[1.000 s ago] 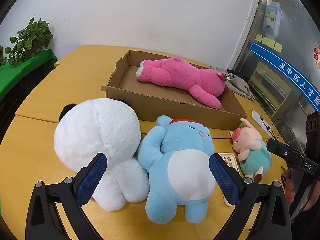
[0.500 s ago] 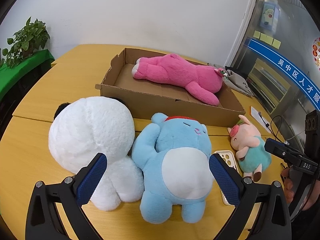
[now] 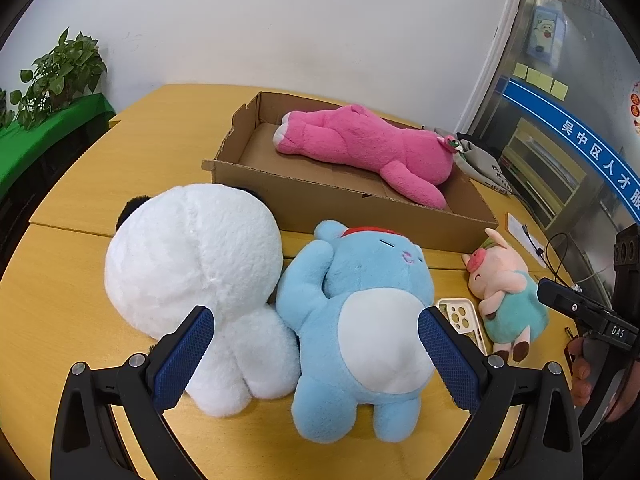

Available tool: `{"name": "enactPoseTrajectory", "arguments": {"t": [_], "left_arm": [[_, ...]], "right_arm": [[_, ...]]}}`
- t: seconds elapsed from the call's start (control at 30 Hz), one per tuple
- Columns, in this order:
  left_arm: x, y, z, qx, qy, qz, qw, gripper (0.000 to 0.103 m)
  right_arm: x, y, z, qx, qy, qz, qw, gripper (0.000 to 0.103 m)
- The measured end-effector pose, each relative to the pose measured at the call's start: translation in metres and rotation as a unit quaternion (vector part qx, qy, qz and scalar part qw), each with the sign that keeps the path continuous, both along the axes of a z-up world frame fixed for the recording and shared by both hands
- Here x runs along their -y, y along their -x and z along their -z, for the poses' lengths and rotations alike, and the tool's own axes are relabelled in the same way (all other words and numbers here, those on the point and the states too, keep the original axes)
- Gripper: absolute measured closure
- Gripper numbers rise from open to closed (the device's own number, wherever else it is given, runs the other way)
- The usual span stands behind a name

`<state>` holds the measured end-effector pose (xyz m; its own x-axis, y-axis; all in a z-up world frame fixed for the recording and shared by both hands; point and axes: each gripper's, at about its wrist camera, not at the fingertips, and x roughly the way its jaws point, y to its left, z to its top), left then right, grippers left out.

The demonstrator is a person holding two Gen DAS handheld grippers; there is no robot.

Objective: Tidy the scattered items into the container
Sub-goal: 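Close both grippers on the white panda plush's body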

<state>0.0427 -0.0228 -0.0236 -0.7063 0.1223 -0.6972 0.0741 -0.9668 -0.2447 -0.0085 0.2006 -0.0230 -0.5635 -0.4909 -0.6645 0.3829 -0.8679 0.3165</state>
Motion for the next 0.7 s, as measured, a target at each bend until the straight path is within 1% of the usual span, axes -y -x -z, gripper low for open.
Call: {"name": "enactPoseTrajectory", "arguments": {"t": [0.2, 0.4, 0.53, 0.7], "left_arm": [[0.006, -0.001, 0.003, 0.002, 0.000, -0.004, 1.0000, 0.000], [0.033, -0.009, 0.004, 0.001, -0.005, -0.031, 0.9995, 0.000], [0.062, -0.014, 0.006, 0.003, -0.011, -0.059, 0.9982, 0.000], [0.099, 0.001, 0.021, 0.022, -0.011, -0.069, 0.9973, 0.000]], "right_arm": [[-0.001, 0.001, 0.002, 0.004, -0.001, 0.003, 1.000, 0.000], [0.011, 0.000, 0.004, 0.006, -0.008, -0.013, 1.000, 0.000], [0.031, -0.001, 0.003, 0.005, -0.012, -0.036, 0.999, 0.000], [0.071, -0.011, 0.002, -0.004, -0.022, -0.096, 0.995, 0.000]]}}
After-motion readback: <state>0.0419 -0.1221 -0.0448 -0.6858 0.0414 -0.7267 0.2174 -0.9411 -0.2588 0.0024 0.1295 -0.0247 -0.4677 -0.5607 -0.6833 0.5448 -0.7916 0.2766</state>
